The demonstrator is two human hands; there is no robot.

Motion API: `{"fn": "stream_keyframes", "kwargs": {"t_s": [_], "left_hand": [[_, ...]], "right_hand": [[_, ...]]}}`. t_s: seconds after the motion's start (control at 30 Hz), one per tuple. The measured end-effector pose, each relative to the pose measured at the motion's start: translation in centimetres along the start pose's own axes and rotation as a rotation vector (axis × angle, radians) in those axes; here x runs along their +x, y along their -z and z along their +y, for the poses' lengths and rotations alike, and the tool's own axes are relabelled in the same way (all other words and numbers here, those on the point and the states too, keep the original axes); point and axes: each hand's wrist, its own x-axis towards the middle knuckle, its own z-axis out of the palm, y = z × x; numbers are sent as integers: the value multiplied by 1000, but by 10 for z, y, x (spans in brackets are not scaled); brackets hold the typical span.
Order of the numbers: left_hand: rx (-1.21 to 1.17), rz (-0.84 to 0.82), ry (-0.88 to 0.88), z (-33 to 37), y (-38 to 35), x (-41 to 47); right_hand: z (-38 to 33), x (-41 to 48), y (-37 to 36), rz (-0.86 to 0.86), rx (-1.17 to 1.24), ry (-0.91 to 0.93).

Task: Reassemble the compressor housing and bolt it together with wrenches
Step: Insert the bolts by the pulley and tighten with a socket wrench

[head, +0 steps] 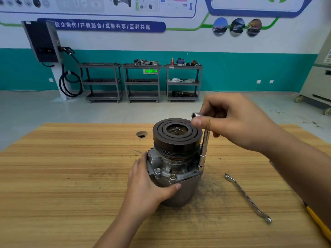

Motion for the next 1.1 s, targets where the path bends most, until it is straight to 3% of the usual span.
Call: {"fn": "stream_keyframes", "kwargs": {"t_s": [0.3,0.47,0.57,0.7,0.77,0.93,1.1], "left_hand": [[-76,9,17,-2,-3,-1],[-93,8,7,-4,-4,-2],[-94,5,2,-5,-3,-2],[-87,-8,-7,-7,-2,-1],[-92,-4,-14,-7,-2,-2],[-85,-3,-20,-6,-2,-2],[-90,-3,-27,-6,-1,-2]], "right_hand": [[9,8,-27,367,-117,-98],[15,18,-27,433,-214,-218],[16,24,-21,361,-205,-289],[21,22,-9,33,204,-388],[26,17,-2,-50,260,-350],[35,17,10,127,309,-191],[46,21,0,34,183,-226]]}}
